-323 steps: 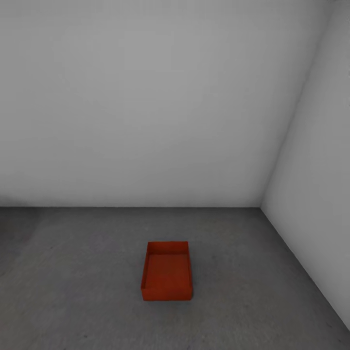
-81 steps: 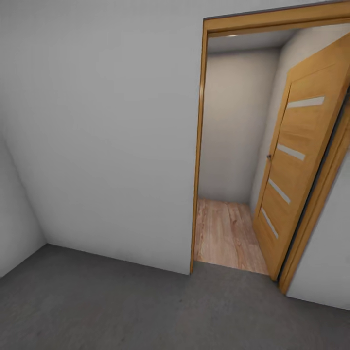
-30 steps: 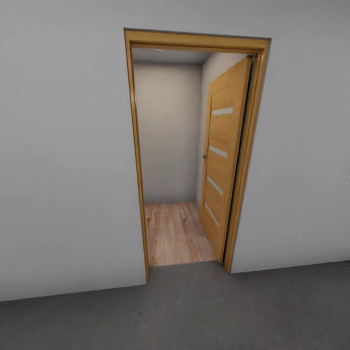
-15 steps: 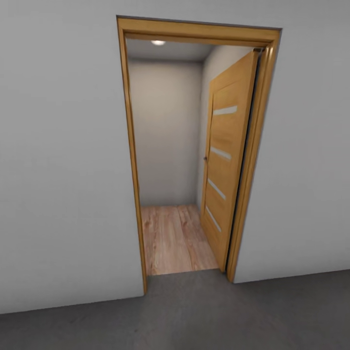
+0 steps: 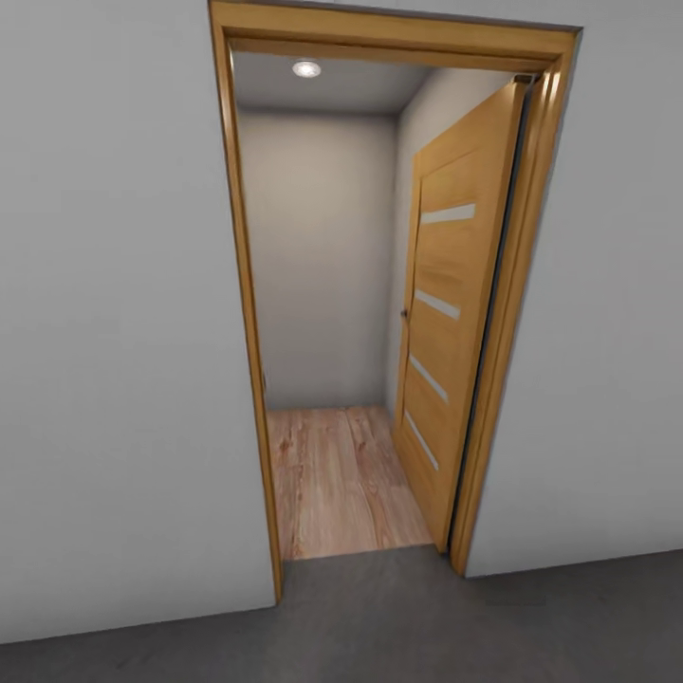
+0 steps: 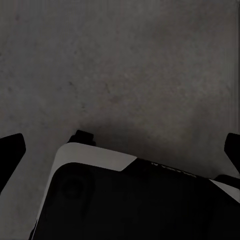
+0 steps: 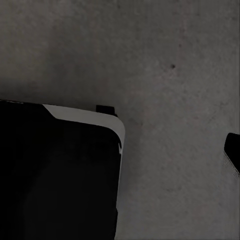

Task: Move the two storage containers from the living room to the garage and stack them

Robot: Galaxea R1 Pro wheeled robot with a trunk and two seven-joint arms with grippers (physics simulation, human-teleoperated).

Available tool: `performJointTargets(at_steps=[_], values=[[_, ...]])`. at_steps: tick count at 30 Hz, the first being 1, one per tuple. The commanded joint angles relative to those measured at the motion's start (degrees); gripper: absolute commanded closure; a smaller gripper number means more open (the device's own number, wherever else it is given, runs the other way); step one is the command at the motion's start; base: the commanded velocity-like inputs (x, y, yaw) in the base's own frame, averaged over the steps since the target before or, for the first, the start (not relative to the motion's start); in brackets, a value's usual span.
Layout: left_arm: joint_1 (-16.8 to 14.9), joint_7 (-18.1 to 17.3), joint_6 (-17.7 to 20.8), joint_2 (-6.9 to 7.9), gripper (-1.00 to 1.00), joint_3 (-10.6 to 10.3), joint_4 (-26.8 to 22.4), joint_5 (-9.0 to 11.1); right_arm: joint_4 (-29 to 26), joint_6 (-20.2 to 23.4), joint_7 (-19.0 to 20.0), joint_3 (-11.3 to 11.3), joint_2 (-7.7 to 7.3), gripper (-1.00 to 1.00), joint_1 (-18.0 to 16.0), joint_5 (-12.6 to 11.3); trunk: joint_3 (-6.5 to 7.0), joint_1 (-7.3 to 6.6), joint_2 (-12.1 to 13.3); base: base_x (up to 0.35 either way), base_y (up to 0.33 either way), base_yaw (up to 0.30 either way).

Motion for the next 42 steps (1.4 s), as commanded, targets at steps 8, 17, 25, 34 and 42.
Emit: performJointTargets(at_steps=[8, 17, 25, 34, 42], values=[[0.0, 0.2, 0.0, 0.00, -1.00, -0.5, 0.0, 0.4, 0.2, -0.2, -0.2, 0.4, 0.00, -1.00, -0.1, -0.1, -0.10, 0.05, -0.1, 0.322, 0.000, 0.000], [0.0, 0.2, 0.1, 0.02, -1.00, -0.5, 0.0, 0.4, 0.2, -0.3, -0.2, 0.4, 0.08, -1.00, -0.1, -0.1, -0.10, 0.05, -0.1, 0.322, -0.015, 0.000], [0.0, 0.2, 0.1, -0.01, -1.00, -0.5, 0.0, 0.4, 0.2, -0.2, -0.2, 0.4, 0.46, -1.00, -0.1, -0.3, -0.10, 0.05, -0.1, 0.313, -0.100, 0.000], [0.0, 0.2, 0.0, -0.04, -1.00, -0.5, 0.0, 0.4, 0.2, 0.0, -0.3, 0.3, 0.61, -1.00, -0.1, -0.7, -0.10, 0.05, -0.1, 0.294, -0.161, 0.000], [0.0, 0.2, 0.0, -0.02, -1.00, -0.5, 0.0, 0.4, 0.2, 0.0, -0.3, 0.3, 0.70, -1.00, -0.1, -0.9, -0.10, 0.05, -0.1, 0.289, -0.177, 0.000]])
